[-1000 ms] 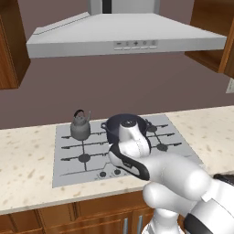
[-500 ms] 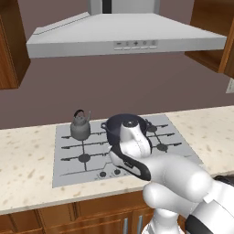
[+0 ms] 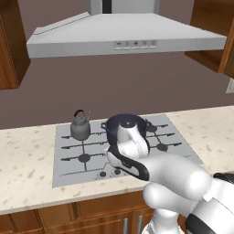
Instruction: Pick the kettle from the cabinet and place it on a stove burner. Then pick the pot from the counter and place it on another stove burner. Finally, turn both burners on.
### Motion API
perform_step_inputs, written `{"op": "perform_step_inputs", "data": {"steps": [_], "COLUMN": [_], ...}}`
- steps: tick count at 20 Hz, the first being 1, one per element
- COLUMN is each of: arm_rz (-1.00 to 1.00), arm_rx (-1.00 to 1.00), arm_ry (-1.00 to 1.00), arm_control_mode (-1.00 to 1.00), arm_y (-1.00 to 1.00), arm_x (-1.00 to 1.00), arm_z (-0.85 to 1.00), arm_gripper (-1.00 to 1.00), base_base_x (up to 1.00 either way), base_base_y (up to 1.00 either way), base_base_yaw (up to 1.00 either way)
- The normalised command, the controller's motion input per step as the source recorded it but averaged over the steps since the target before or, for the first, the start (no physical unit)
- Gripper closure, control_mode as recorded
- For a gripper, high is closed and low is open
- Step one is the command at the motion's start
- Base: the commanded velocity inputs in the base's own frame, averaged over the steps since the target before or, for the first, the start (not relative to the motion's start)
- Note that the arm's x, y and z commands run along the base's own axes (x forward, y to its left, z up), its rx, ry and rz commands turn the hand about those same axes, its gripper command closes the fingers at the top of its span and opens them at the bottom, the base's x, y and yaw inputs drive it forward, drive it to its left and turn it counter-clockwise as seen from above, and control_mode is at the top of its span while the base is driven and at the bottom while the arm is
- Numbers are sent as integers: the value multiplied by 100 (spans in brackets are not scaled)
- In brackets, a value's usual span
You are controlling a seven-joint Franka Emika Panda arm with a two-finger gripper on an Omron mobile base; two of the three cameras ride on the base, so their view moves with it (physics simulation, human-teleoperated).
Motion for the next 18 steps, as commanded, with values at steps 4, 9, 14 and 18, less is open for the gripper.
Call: {"op": "perform_step_inputs", "data": {"steps": [4, 9, 14, 18], "arm_rz": [8, 7, 3, 1], "arm_rx": [-1, -1, -1, 0], "arm_ry": [0, 0, 0, 0], "arm_control_mode": [-100, -100, -100, -100], "arm_y": [15, 10, 10, 5], "arm_x": [0, 0, 0, 0], "arm_z": [-7, -8, -14, -13], "arm_gripper": [-100, -100, -100, -100], "base_base_x": [0, 0, 0, 0], "base_base_y": [0, 0, 0, 0], "base_base_yaw": [0, 0, 0, 0]}}
